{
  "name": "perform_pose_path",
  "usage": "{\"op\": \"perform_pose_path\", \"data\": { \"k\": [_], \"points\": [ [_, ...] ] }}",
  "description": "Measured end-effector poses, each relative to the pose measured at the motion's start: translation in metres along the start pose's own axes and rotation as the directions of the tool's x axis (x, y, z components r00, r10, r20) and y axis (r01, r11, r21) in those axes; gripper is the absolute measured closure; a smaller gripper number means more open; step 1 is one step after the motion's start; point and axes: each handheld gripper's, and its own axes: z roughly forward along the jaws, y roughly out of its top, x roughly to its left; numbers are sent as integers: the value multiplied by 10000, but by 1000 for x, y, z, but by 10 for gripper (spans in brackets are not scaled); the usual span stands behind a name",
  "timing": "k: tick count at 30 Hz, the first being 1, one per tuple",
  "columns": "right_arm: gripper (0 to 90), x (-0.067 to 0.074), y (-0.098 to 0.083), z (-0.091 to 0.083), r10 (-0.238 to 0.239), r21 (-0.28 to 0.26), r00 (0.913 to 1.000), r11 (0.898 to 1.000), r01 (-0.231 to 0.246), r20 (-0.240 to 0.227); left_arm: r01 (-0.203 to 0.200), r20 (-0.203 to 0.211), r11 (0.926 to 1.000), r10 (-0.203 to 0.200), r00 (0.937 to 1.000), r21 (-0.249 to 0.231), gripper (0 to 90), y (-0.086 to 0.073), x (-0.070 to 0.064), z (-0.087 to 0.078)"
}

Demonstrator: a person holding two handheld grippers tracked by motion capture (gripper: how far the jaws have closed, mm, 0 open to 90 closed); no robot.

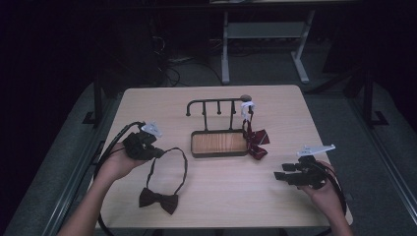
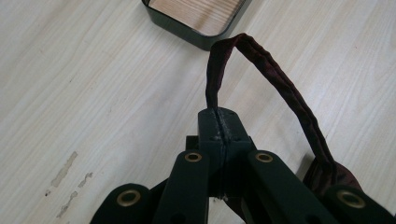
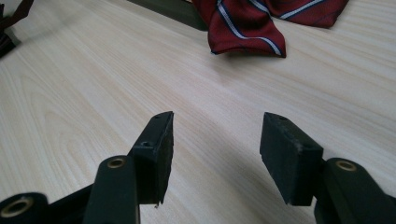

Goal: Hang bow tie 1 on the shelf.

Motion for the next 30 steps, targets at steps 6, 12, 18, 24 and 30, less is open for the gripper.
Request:
{"op": "perform_pose_path", "data": {
  "k": [6,12,18,24,30],
  "points": [
    [443,0,0,0,2,-27,10000,10000,-2,-2,-117,-13,9999,117,9999,-61,896,5,-3,-2],
    [443,-1,0,0,-19,-14,10000,10000,19,-2,-340,50,9994,340,9994,-53,896,11,-5,-8],
    [443,-2,0,-1,-55,-46,10000,10000,55,43,-363,136,9992,366,9992,-190,896,16,-5,-13],
    [443,-2,0,-1,-49,-43,10000,10000,49,30,-455,162,9985,461,9988,-307,896,21,-6,-19],
    [442,-2,-1,-1,-76,-28,10000,10000,76,37,-547,117,9975,553,9984,-455,896,26,-8,-25]
  ]
}}
